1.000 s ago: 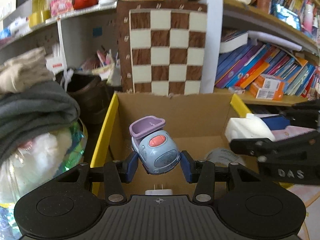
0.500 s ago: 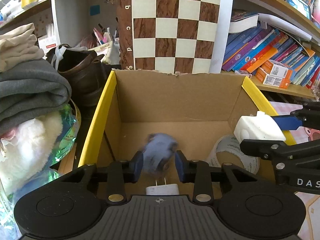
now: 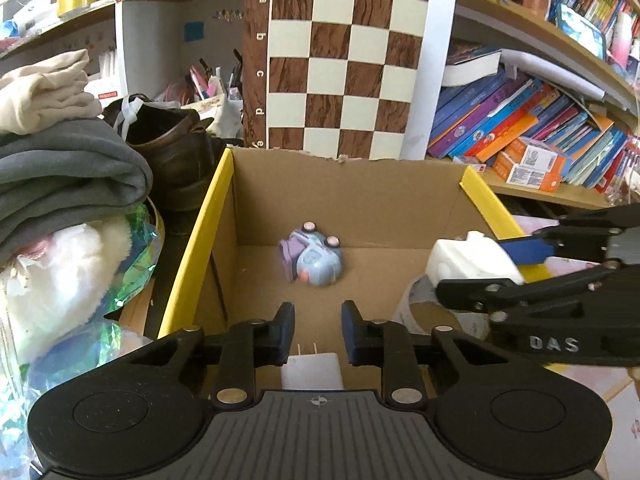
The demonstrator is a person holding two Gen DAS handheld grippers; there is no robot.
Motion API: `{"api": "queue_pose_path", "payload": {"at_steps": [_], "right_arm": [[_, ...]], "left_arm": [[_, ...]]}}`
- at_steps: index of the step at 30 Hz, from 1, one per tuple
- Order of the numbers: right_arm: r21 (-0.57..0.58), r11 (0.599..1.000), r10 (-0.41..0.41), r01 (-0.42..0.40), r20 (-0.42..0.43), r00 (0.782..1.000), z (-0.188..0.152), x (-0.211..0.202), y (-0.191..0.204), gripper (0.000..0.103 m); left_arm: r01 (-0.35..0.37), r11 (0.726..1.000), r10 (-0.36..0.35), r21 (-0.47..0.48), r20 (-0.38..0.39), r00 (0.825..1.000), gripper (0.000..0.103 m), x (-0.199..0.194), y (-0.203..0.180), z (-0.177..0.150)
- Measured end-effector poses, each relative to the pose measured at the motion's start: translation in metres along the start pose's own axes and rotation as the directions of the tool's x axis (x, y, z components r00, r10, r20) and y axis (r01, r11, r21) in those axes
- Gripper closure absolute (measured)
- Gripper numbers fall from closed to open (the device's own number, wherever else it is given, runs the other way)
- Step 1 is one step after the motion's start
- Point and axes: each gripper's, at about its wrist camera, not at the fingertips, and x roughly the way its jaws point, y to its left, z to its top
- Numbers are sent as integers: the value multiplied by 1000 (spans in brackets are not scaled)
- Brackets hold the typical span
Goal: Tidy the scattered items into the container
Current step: 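Lower the white eraser into the box and open the right tool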
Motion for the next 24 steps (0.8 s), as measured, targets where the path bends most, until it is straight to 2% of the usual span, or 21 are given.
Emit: {"api": "queue_pose_path", "payload": {"at_steps": [6, 14, 18, 20, 24], "right_arm": [[0, 1000, 11, -11, -15, 1000, 0, 0, -1, 56], [-22, 999, 23, -23, -29, 999, 2, 0, 2, 56], [-62, 997, 37, -39, -40, 999, 5, 3, 8, 56], [-76, 996, 50, -53, -47, 998, 6, 5, 11, 56], [-89, 994, 66, -71, -64, 996, 11, 13, 15, 56]], "left_arm": [[12, 1000, -11, -20, 27, 1000, 94, -19, -4, -10], [18, 999, -15, -40, 69, 998, 94, -42, -10, -19], [12, 999, -8, -45, 93, 996, 90, -50, -13, -23], [14, 997, -5, -76, 115, 993, 89, -55, -11, -26], [41, 991, -22, -126, 145, 989, 70, -62, -6, -31]]}}
